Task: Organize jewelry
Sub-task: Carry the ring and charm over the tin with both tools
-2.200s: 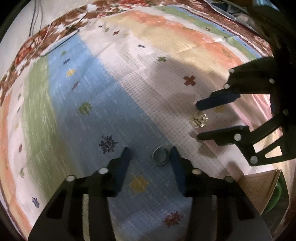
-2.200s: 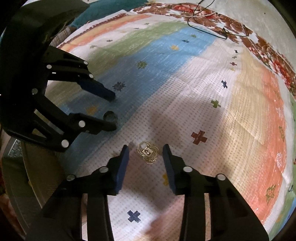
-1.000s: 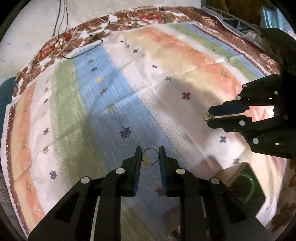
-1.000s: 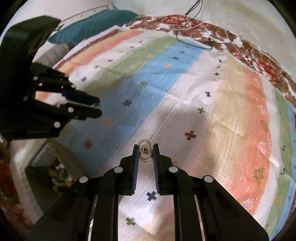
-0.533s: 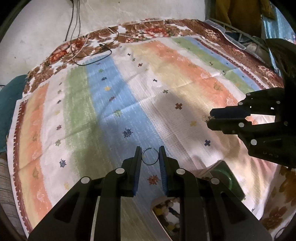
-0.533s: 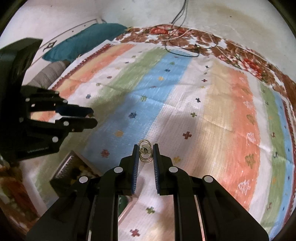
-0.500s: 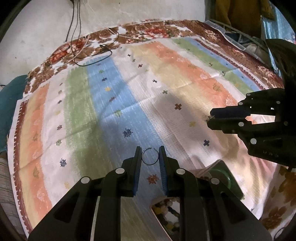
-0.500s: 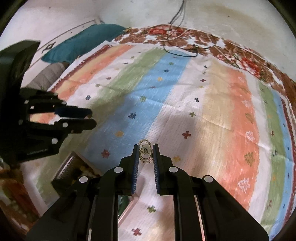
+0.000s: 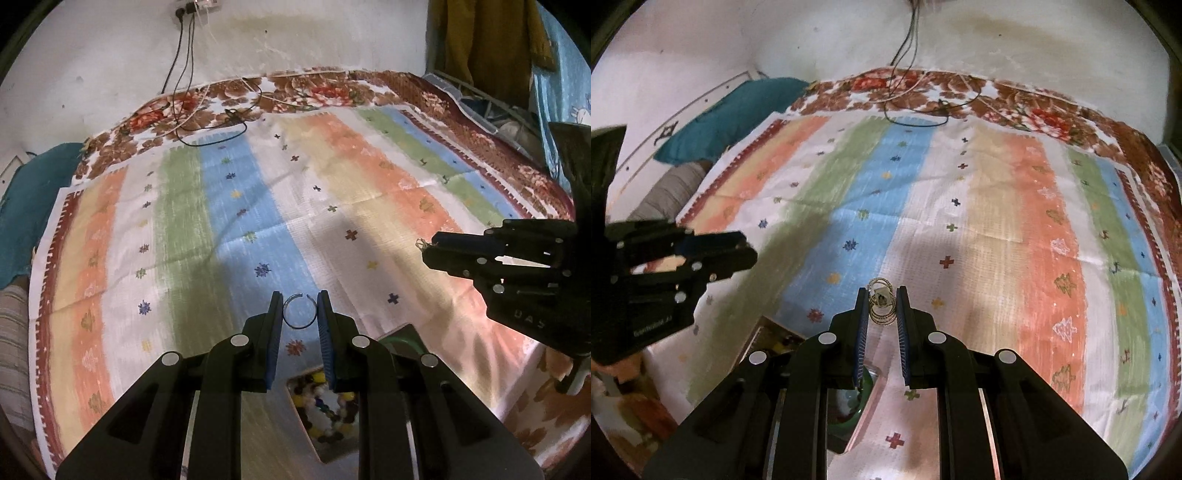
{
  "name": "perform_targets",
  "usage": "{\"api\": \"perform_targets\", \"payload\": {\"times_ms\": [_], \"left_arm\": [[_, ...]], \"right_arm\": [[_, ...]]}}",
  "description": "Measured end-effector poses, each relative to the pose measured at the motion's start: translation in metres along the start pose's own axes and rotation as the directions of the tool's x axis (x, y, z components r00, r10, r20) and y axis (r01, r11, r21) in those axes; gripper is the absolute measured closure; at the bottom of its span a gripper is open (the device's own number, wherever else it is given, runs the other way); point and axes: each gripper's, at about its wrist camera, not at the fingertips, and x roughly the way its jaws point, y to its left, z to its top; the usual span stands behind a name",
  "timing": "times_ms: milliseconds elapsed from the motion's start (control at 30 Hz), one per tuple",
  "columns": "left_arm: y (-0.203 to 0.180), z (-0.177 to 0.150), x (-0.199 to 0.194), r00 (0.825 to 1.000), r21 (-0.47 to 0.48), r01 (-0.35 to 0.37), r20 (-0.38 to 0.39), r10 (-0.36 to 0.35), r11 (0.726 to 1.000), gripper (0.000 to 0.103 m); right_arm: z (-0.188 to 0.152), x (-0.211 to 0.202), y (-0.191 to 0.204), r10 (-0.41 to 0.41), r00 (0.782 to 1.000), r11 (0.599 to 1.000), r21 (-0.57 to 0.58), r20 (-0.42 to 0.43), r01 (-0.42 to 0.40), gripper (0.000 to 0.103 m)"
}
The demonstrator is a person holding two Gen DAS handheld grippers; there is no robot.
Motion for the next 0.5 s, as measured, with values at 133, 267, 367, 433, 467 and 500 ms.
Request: {"api": "perform_targets", "payload": {"times_ms": [133, 267, 367, 433, 467, 500], "left_arm": [[-0.001, -0.005, -0.010, 1.000, -0.019, -0.011, 0.023, 0.012, 1.000, 0.085], [-0.004, -0.007, -0.021, 0.999, -0.045, -0.017, 0.044, 0.019, 0.999, 0.085], [-0.006, -0.010, -0.030, 0.998, -0.055, -0.026, 0.061, 0.030, 0.998, 0.085], [-0.006, -0.012, -0.034, 0.998, -0.074, -0.019, 0.066, 0.024, 0.997, 0.084], [-0.005, -0.014, -0.037, 0.998, -0.084, -0.012, 0.068, 0.018, 0.996, 0.085], [-0.006, -0.015, -0.038, 0.998, -0.088, -0.006, 0.069, 0.012, 0.996, 0.084]], "right_arm": [[-0.005, -0.007, 0.005, -0.013, 1.000, 1.000, 0.012, 0.008, 0.013, 0.087], [-0.012, -0.013, 0.009, -0.022, 1.000, 0.999, 0.038, 0.017, 0.021, 0.087], [-0.017, -0.017, 0.014, -0.025, 0.999, 0.999, 0.038, 0.023, 0.024, 0.087], [-0.020, -0.020, 0.017, -0.017, 1.000, 0.999, 0.040, 0.024, 0.016, 0.087], [-0.022, -0.021, 0.019, -0.010, 1.000, 0.999, 0.039, 0.026, 0.009, 0.087], [-0.024, -0.023, 0.021, -0.005, 1.000, 0.999, 0.039, 0.028, 0.003, 0.087]]}}
